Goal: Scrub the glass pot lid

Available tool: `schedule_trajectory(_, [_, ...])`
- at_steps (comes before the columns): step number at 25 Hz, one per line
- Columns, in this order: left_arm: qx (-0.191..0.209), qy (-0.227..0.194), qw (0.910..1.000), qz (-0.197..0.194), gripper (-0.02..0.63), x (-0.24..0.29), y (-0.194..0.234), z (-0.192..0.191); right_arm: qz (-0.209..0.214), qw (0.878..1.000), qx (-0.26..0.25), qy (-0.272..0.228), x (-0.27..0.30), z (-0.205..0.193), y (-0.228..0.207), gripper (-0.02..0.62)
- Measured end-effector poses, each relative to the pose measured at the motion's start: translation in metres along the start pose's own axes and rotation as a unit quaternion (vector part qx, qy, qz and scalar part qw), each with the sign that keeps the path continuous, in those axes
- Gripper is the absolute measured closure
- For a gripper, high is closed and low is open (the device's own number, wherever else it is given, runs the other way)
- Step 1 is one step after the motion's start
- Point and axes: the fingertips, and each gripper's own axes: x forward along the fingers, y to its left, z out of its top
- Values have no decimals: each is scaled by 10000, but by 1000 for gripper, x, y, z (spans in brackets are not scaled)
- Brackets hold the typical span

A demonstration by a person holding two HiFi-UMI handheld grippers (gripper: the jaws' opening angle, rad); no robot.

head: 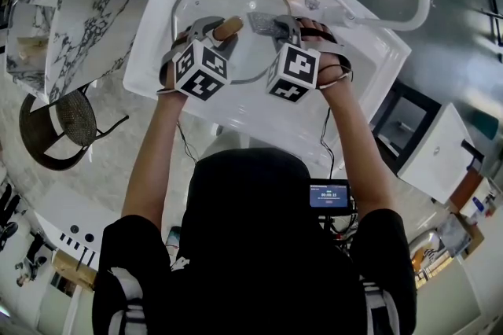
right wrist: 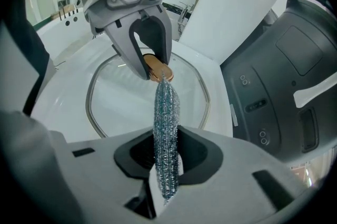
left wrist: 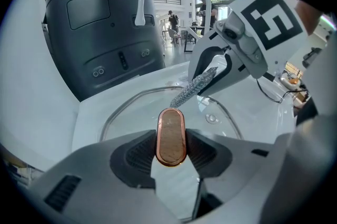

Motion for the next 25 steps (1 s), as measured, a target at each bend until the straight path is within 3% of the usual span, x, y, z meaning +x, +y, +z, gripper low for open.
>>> schedule_trajectory(25, [-24, -12, 10000, -35, 437, 1, 0, 0, 541, 9985, -22, 63, -14, 0, 51, 520])
